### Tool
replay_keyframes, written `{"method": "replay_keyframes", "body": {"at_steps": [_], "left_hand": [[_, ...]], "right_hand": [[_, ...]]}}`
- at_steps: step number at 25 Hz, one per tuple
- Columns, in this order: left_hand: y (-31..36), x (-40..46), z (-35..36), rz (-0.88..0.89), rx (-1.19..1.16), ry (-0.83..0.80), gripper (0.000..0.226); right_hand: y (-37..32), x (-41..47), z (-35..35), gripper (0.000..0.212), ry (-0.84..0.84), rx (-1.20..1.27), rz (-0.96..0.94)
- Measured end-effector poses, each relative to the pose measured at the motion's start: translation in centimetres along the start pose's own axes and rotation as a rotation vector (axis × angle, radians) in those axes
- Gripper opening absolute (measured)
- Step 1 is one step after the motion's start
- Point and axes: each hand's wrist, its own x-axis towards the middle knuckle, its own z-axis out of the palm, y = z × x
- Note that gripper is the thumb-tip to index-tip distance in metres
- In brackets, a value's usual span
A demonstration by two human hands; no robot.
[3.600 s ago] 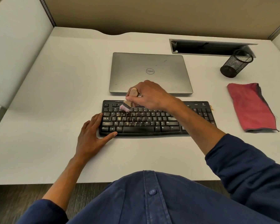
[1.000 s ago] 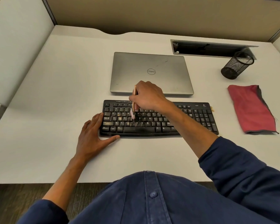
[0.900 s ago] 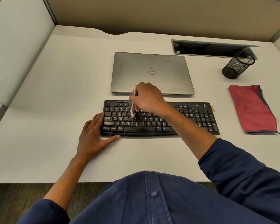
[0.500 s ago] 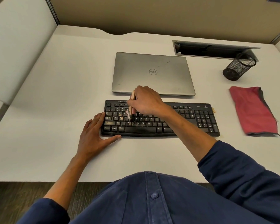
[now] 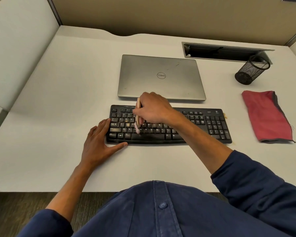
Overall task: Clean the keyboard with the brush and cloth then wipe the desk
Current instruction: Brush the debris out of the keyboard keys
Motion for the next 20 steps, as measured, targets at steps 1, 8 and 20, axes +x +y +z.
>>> {"method": "replay_keyframes", "body": {"at_steps": [1, 8, 20], "left_hand": [[0.0, 0.0, 0.1, -0.001, -0.001, -0.003, 0.110], [0.3, -0.1, -0.2, 0.006, -0.012, 0.013, 0.111], [0.1, 0.0, 0.1, -0.006, -0.002, 0.007, 0.110]], "right_hand": [[0.0, 0.0, 0.1, 0.020, 0.048, 0.011, 0.000], [-0.1, -0.4, 0.2, 0.020, 0.000, -0.004, -0.013], [-1.0, 1.2, 1.4, 0.024, 0.086, 0.045, -0.010]]}}
